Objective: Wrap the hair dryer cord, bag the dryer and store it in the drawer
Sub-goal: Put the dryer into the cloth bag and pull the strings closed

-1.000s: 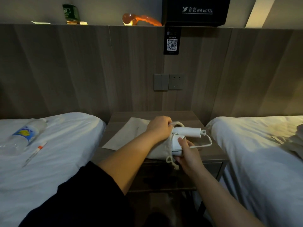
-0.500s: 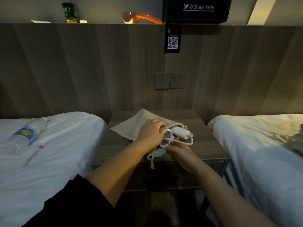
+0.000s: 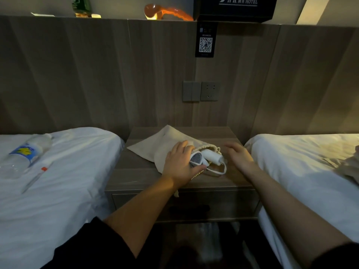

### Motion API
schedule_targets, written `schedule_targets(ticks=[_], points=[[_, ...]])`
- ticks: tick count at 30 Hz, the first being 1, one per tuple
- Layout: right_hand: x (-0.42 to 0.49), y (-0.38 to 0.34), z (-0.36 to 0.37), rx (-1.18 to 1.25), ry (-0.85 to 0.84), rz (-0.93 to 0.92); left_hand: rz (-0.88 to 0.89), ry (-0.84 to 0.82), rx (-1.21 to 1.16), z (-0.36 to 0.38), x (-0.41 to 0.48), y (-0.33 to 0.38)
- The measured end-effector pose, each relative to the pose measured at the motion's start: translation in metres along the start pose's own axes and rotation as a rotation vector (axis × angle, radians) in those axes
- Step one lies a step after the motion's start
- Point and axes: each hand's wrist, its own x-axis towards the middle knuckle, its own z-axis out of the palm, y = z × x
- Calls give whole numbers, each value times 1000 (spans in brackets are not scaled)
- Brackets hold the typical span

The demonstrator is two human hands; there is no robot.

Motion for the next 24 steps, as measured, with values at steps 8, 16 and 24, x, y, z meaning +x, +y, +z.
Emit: schedule_targets(ticks=[8,16,24], points=[[30,9,23,173,-304,138,-10,1,-6,-2,5,-7],[4,17,36,424,-308,201,-40,-33,-114,-19,2,-23],[-10,12,47,488,-216,194,56,-214,148,-10,-11,-7]])
